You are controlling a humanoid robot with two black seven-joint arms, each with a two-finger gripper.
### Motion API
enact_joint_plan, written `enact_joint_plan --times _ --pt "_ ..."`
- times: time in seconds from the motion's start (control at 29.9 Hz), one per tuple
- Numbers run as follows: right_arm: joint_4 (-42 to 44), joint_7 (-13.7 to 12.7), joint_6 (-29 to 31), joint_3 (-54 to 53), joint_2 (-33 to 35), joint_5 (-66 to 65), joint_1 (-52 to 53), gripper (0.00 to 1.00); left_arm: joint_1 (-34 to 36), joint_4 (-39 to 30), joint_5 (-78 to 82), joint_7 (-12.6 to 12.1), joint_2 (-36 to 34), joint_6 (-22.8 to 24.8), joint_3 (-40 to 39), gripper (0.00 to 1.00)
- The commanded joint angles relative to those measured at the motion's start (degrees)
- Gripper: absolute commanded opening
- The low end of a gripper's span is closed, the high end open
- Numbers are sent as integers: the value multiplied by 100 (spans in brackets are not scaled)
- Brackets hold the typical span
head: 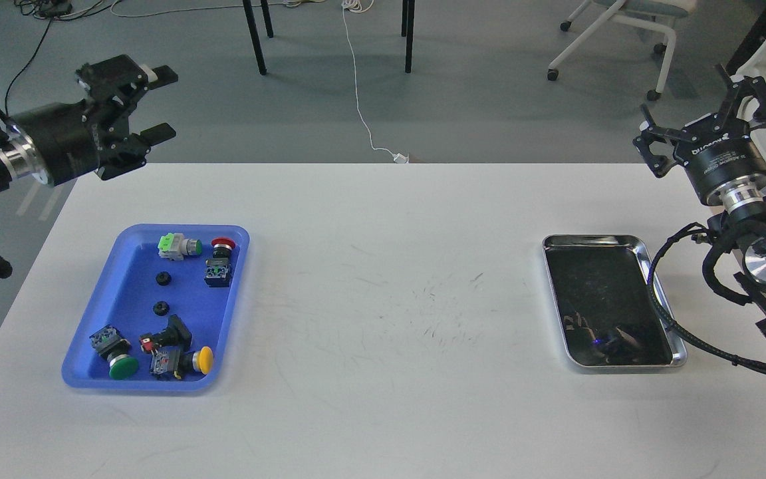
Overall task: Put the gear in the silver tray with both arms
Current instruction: 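Lower the left gripper into the blue tray toward a black gear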
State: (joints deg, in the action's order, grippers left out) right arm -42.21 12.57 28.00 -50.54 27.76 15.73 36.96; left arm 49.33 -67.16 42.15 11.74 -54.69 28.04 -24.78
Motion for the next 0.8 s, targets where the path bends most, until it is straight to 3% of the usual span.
enact_joint_plan --times 0.0,0.23,0.37,0.6,0.77 --pt "-7 17 0 1 2 0 -5 99 -28 -52 1013 12 -33 -4 17 94" --pt "-16 26 0 1 -7 0 -14 99 -318 -87 2910 21 11 -4 175 94" --pt "-16 26 0 -26 2 0 -14 99 -547 -140 4079 187 134 -4 341 94" --pt "-51 35 0 -34 2 0 -22 99 -556 -43 5794 214 459 -1202 1070 92" --pt "-77 44 0 -52 2 0 -49 99 -556 378 6252 197 617 -1660 1493 89"
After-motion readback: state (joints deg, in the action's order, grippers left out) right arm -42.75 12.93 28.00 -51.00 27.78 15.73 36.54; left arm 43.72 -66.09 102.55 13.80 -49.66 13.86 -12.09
